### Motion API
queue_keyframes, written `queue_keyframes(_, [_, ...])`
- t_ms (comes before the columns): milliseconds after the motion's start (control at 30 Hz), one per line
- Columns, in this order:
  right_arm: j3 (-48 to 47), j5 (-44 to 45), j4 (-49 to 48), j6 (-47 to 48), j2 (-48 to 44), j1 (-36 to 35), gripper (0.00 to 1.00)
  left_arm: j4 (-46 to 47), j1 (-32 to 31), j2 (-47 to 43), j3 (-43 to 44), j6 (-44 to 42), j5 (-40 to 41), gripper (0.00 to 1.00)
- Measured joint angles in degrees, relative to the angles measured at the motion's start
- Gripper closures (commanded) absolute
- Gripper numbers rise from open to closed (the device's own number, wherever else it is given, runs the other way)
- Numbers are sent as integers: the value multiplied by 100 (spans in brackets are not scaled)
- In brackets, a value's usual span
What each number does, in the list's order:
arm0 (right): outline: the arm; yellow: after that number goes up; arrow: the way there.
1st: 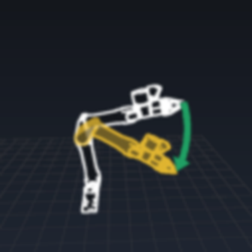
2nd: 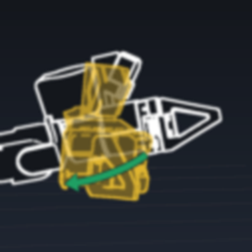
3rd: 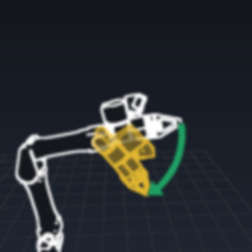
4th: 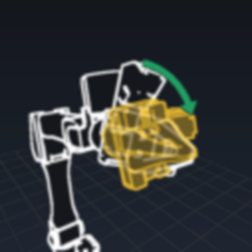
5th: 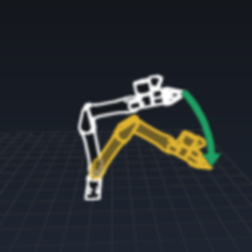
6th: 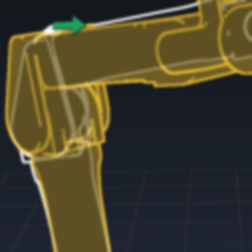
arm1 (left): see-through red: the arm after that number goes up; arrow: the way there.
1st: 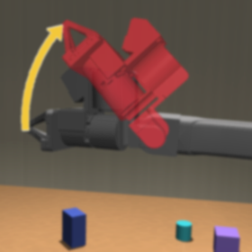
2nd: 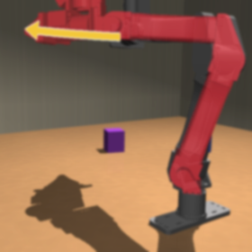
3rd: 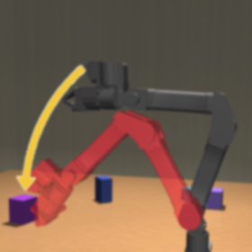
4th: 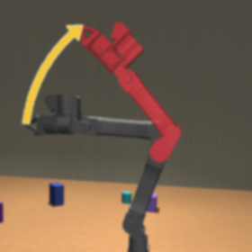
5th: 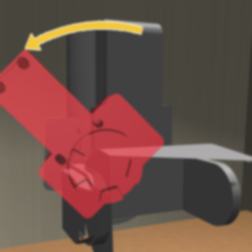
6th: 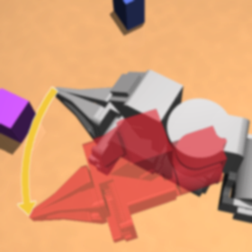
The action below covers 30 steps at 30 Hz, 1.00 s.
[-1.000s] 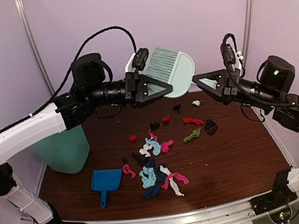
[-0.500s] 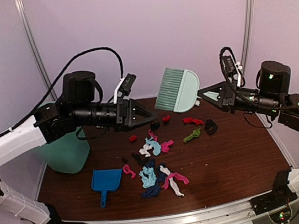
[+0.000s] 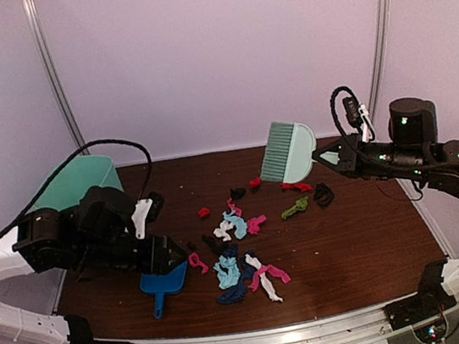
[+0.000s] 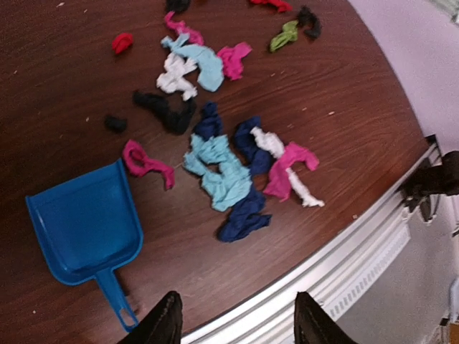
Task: Sweep away the paper scraps from the table
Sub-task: Pick up the dustpan from the center of the board.
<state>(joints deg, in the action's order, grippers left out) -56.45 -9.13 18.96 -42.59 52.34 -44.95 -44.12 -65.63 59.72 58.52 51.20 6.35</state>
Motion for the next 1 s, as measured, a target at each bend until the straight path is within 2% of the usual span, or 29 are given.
queue_keyframes(167, [0,46,105,35,76,0,100,-540,-162,-348,-1182,372,745,21])
queue_keyframes(233, [0,66,142,37,81,0,100,-605,-162,-540,-1543,520,874,17])
queue_keyframes(400, [15,144,149,17,55,0,100,-688,-188,-822,-2122,861,955,16])
queue_keyframes(667, [177,175,146,-87,-61,0,100,-367,-304,-321,-2507,1067,986,23])
queue_keyframes(1000, [409,181,142,-223,-223,4,100,728,-387,190,-3075,1150,931,32])
